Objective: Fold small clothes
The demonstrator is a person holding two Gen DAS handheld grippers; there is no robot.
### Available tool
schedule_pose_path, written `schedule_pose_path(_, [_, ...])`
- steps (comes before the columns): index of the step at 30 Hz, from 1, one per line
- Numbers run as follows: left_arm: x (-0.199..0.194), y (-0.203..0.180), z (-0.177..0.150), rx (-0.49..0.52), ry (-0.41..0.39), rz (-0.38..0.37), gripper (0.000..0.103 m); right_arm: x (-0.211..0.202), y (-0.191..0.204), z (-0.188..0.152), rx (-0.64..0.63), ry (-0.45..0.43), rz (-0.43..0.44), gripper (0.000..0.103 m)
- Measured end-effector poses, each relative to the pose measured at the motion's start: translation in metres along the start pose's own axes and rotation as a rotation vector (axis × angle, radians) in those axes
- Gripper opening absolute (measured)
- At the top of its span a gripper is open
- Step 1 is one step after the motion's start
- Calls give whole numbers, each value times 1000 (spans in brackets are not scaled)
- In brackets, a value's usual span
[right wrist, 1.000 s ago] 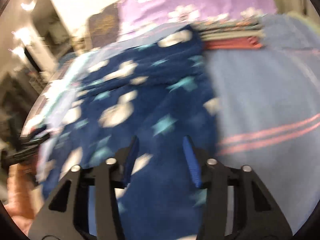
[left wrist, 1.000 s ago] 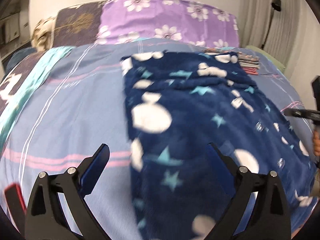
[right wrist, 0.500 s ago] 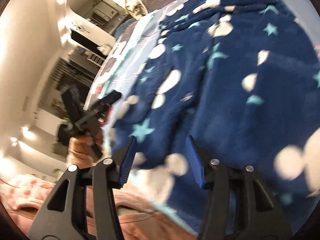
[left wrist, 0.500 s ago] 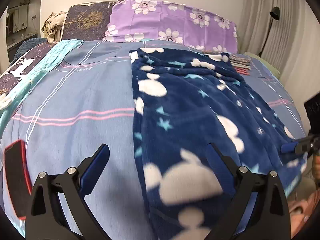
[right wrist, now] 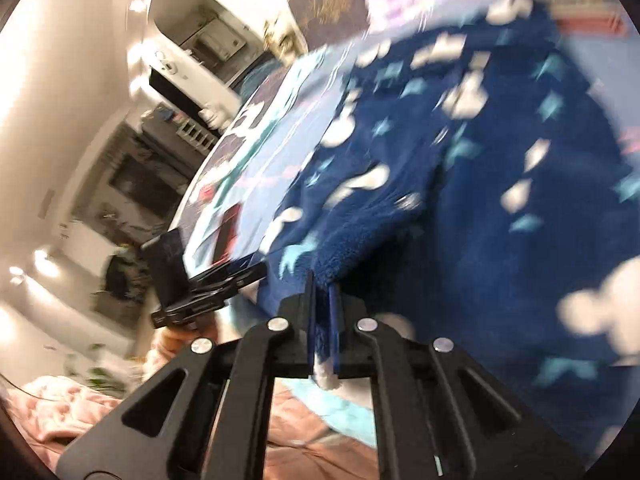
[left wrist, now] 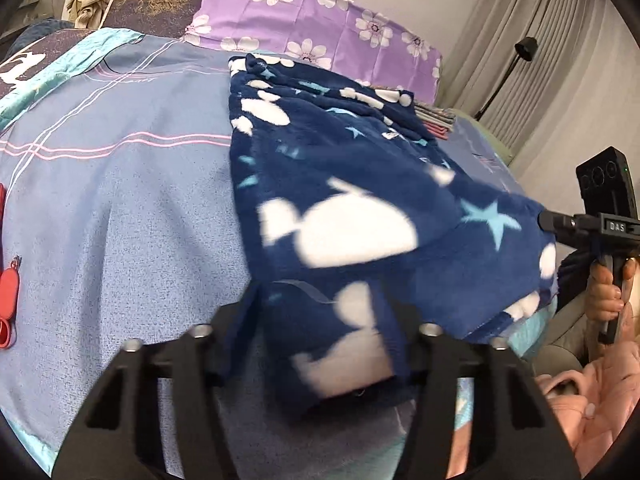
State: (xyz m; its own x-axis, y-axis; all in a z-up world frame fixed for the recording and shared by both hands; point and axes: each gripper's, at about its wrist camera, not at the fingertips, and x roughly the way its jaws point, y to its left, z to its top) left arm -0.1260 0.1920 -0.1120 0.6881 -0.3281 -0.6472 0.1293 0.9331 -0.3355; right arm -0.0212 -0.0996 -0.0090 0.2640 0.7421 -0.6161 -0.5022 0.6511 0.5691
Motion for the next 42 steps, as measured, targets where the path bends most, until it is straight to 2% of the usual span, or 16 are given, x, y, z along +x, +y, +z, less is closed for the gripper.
schedule_pose_path(2, [-1, 1, 0, -3, 0, -6, 54, 2, -7, -6, -24, 6, -111, 6])
schedule_pose_path(5, [3, 6, -1, -36, 16, 1, 64, 18, -27, -21, 65, 88, -106, 34])
schedule_pose_path(6, [3, 8, -1, -48, 17, -3, 66, 18, -29, -25, 82, 77, -99, 39])
schedule_pose_path(8, [3, 8, -1, -60, 16, -18, 71, 0, -34, -29, 89, 13, -124, 39])
schedule_pose_path(13, [10, -1, 3, -30, 45, -24, 83, -70, -68, -41, 188, -173, -227, 50])
schedule_pose_path(16, [16, -5, 4, -18, 58, -12, 88, -95, -102, -57, 292, -182, -315, 54])
schedule_pose_path(21, [10, -7, -2, -28, 90, -5, 89, -90, -139, -87, 419, -105, -222, 56])
schedule_pose_path(24, [8, -7, -4, -47, 97, -33, 89, -73, -139, -86, 427, -112, -70, 62])
schedule_pose_path(25, [10, -7, -3, -55, 96, -42, 88, -62, -140, -81, 442, -105, -11, 62])
schedule_pose_path(26, [12, -7, -2, -65, 90, -61, 76, -54, -139, -76, 438, -102, 16, 62])
schedule_pose_path(27, [15, -9, 1, -68, 79, -93, 52, -44, -138, -68, 419, -94, 33, 62])
schedule_pose_path(29, [22, -11, 6, -87, 71, -91, 22, -35, -136, -57, 421, -81, 26, 38])
schedule_pose_path(30, [22, -12, 9, -93, 62, -85, 19, -31, -134, -50, 432, -77, 37, 21])
schedule_pose_path(31, [19, -16, 12, -82, 40, -75, 18, -36, -131, -46, 425, -95, 39, 17])
schedule_pose_path(38, [-71, -57, 56, 84, -235, -59, 15, -123, -58, -10, 146, -348, 46, 12])
schedule_pose_path(42, [-138, -87, 68, 168, -411, -86, 14, -176, -5, -16, -32, -482, 72, 12])
